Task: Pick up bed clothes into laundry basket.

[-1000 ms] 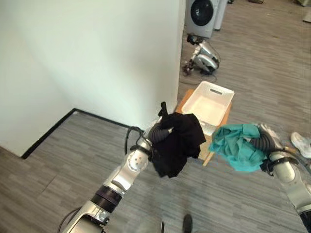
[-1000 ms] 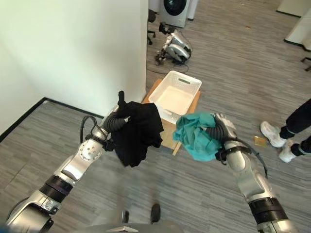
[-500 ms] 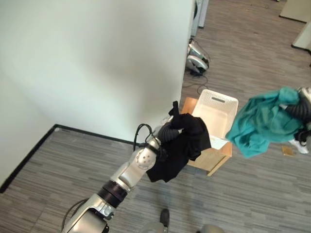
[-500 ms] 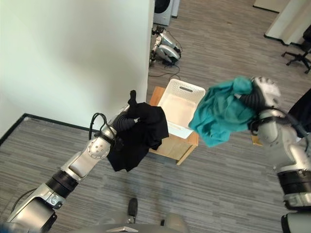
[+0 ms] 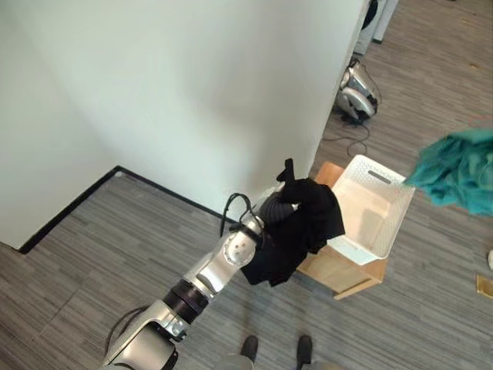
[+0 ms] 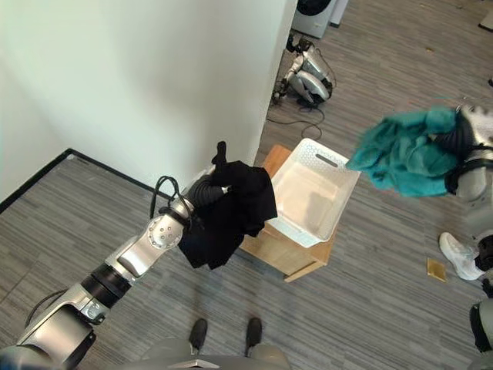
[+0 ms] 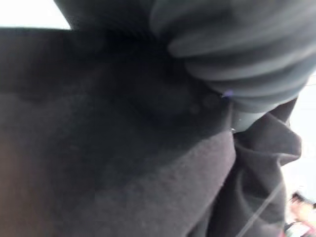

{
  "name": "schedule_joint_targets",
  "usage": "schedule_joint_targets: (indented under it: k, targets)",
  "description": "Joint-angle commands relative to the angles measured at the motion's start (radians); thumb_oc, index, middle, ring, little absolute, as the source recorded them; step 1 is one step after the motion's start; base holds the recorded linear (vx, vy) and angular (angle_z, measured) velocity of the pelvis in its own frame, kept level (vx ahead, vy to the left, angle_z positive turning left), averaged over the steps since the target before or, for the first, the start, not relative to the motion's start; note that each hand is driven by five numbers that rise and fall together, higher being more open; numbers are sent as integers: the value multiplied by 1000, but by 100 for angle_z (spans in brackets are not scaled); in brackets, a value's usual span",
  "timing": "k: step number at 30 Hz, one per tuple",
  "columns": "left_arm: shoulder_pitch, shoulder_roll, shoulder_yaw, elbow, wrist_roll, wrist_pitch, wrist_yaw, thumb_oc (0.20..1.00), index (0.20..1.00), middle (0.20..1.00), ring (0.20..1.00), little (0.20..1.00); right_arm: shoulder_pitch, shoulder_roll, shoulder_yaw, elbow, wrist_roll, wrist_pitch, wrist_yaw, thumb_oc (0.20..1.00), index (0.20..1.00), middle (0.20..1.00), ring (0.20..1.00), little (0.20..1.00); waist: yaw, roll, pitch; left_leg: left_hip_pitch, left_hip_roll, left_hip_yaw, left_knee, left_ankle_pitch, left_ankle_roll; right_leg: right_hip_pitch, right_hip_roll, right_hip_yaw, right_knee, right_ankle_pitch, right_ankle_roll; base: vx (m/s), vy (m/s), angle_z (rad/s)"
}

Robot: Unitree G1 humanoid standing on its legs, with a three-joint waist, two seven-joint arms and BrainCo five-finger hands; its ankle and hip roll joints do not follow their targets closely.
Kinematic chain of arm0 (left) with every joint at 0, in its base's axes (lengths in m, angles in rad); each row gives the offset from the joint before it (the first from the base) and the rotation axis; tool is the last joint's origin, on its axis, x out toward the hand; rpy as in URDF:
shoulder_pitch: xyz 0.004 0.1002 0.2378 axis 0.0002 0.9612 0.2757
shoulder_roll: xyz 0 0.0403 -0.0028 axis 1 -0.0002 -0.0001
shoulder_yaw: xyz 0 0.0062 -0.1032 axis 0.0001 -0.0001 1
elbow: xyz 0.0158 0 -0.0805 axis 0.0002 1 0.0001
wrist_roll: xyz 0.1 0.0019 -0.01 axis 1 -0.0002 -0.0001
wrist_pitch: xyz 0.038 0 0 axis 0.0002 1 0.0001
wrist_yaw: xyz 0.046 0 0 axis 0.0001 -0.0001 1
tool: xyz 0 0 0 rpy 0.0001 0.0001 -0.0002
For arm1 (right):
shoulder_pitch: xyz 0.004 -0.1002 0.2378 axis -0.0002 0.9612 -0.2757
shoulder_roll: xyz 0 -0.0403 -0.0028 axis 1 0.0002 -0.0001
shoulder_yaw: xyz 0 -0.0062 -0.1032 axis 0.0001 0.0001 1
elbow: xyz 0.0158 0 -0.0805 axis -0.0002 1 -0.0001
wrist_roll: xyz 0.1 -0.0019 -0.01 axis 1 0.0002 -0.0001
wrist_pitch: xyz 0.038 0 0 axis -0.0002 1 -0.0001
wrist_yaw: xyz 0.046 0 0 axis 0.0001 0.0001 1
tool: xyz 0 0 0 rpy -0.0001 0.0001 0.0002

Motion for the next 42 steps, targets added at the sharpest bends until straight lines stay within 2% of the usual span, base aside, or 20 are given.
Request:
schedule_joint_targets:
  k: [1, 5, 11, 18, 22, 23, 24, 28, 31, 33, 36, 38, 40, 42]
  targets:
    - [-159, -65, -54, 70, -18, -62, 39, 200, 200, 200, 200, 200, -266, -54, 115, 18, 30, -5, -16, 200, 200, 200, 200, 200, 35, -1, -8, -42, 79, 47, 3, 14, -72, -19, 9, -58, 57, 1, 34, 5, -88, -3]
    - [-224, -77, -66, 103, -13, -56, 54, 200, 200, 200, 200, 200, -425, -36, 214, 33, 26, 9, -27, 200, 200, 200, 200, 200, 26, 0, 31, -112, 83, 31, 3, 38, -88, -59, 11, -81, 39, 14, 34, -68, -21, 7]
    - [-258, -103, -74, 135, -21, -56, 66, 200, 200, 200, 200, 200, -533, -26, 277, 89, 28, 27, -51, 200, 200, 200, 200, 200, 26, 11, 48, -180, 85, 31, 3, 50, -97, -102, 5, -86, 17, 26, 42, -36, 18, 14]
    - [-281, -107, -73, 143, -23, -61, 92, 200, 200, 200, 200, 200, -555, -22, 295, 92, 41, 25, -66, 200, 200, 200, 200, 200, 32, 13, 95, -233, 81, 31, 3, 64, -98, -150, 5, -74, 15, 37, 43, -40, 27, 1]
    - [-312, -113, -73, 146, -24, -57, 104, 200, 200, 200, 200, 200, -484, 18, 288, 125, 31, 33, -39, 200, 200, 200, 200, 200, 45, 4, 144, -282, 81, 22, 3, 79, -101, -187, 8, -76, 13, 47, 43, -53, 10, 0]
    - [-312, -112, -73, 146, -24, -57, 104, 200, 200, 200, 200, 200, -485, 19, 288, 126, 31, 33, -40, 256, 256, 256, 256, 256, 45, 3, 143, -284, 81, 22, 3, 79, -101, -188, 8, -76, 13, 47, 43, 0, 0, 0]
    - [-314, -113, -73, 145, -24, -56, 105, 200, 200, 200, 200, 200, -477, 34, 289, 148, 32, 35, -33, 1000, 1000, 1000, 1000, 1000, 48, 2, 151, -293, 81, 21, 3, 82, -102, -195, 7, -77, 12, 49, 44, 0, 0, 0]
    - [-323, -119, -76, 148, -22, -53, 103, 200, 200, 200, 200, 200, -470, 96, 322, 245, 35, 38, -4, 1000, 1000, 1000, 1000, 1000, 57, 7, 169, -319, 77, 21, 3, 89, -106, -220, 5, -78, 12, 55, 48, -25, 7, 4]
    - [-328, -109, -55, 145, -17, -44, 111, 200, 200, 200, 200, 200, -456, 123, 305, 178, 39, 36, -3, 1000, 1000, 1000, 1000, 1000, 57, 14, 167, -321, 75, 27, 3, 87, -107, -223, 1, -72, 12, 54, 48, -4, 11, 1]
    - [-333, -98, -31, 150, -7, -38, 123, 200, 200, 200, 200, 200, -434, 127, 274, 63, 32, 39, -7, 1000, 1000, 1000, 1000, 1000, 53, 20, 162, -312, 73, 30, 3, 81, -105, -218, -1, -71, 12, 50, 46, 0, 0, 0]
    - [-326, -71, 27, 132, 12, -31, 136, 200, 200, 200, 200, 200, -340, 114, 166, -150, 14, 41, -14, 1000, 1000, 1000, 1000, 1000, 37, 35, 145, -291, 72, 35, 3, 66, -101, -202, -4, -65, 12, 42, 45, 0, 0, 0]
    - [-303, -35, 75, 95, 39, -27, 137, 200, 200, 200, 200, 200, -192, 89, 23, -304, -19, 48, -25, 1000, 1000, 1000, 1000, 1000, 30, 43, 125, -264, 74, 39, 3, 53, -100, -180, -6, -66, 12, 31, 43, 67, 4, 3]
    - [-275, 5, 118, 38, 77, -31, 125, 200, 200, 200, 200, 200, -25, 79, -138, -393, -56, 48, -40, 1000, 1000, 1000, 1000, 1000, 25, 56, 91, -231, 74, 42, 3, 41, -100, -145, -10, -73, 12, 19, 41, 107, -25, 8]
    - [-271, 24, 126, 26, 90, -30, 124, 200, 200, 200, 200, 200, 19, 74, -185, -402, -55, 46, -46, 1000, 1000, 1000, 1000, 1000, 30, 58, 79, -220, 75, 41, 3, 39, -101, -133, -11, -79, 12, 16, 41, 67, -34, 5]
